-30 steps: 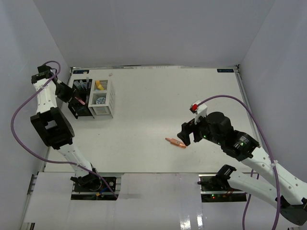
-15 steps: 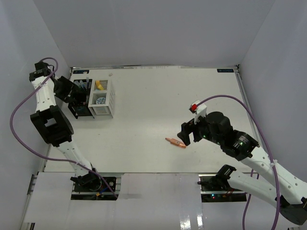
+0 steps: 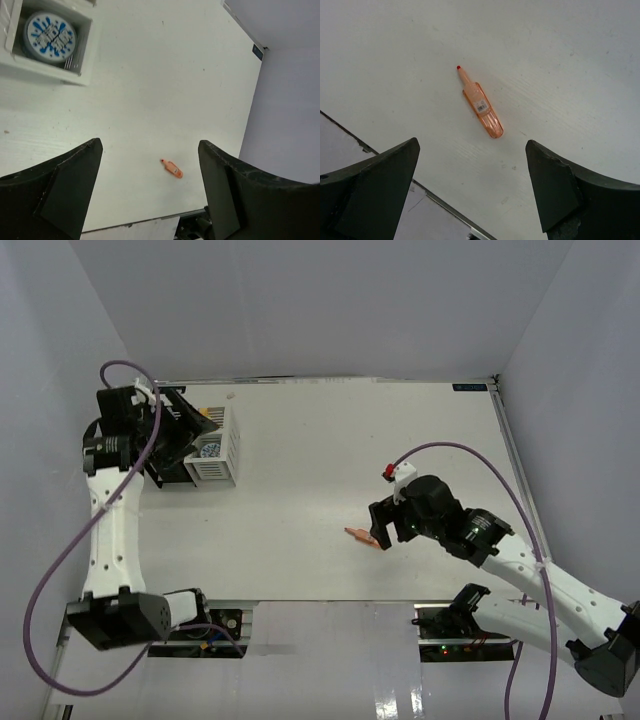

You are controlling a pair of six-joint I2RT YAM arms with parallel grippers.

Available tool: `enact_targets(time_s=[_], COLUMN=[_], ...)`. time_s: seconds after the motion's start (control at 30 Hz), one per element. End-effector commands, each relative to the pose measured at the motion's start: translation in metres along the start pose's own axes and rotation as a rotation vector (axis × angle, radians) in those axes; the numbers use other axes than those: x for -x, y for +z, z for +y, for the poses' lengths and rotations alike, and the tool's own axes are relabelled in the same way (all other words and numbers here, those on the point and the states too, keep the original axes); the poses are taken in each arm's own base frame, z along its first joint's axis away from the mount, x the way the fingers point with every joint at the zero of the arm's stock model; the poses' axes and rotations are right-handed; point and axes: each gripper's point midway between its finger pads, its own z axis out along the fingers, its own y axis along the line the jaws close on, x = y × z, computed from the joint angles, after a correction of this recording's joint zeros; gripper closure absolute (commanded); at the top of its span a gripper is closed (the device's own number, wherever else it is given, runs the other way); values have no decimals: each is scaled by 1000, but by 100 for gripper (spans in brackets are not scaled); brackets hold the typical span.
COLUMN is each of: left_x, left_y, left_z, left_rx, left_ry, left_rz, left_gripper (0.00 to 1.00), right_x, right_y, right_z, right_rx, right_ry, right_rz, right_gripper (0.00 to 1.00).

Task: Sort the stationery into containers
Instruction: Place the pen in the storage box, then pick up the pen from the center of the board.

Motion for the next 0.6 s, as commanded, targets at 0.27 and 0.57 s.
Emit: enact_targets(time_s=[0.27,0.57], left_x=[-87,-124], left_y=[-23,-9], left_z=[6,-8], left_rx=[-141,-180], left_ry=[91,191], left_rz=[20,132], left_gripper=[11,11], right_x=[-99,-109], right_y=[51,84], right_z=[2,-15], right_rx=[-32,-140], right_ry=[132,98], right_rz=[401,452], right_gripper=[5,2])
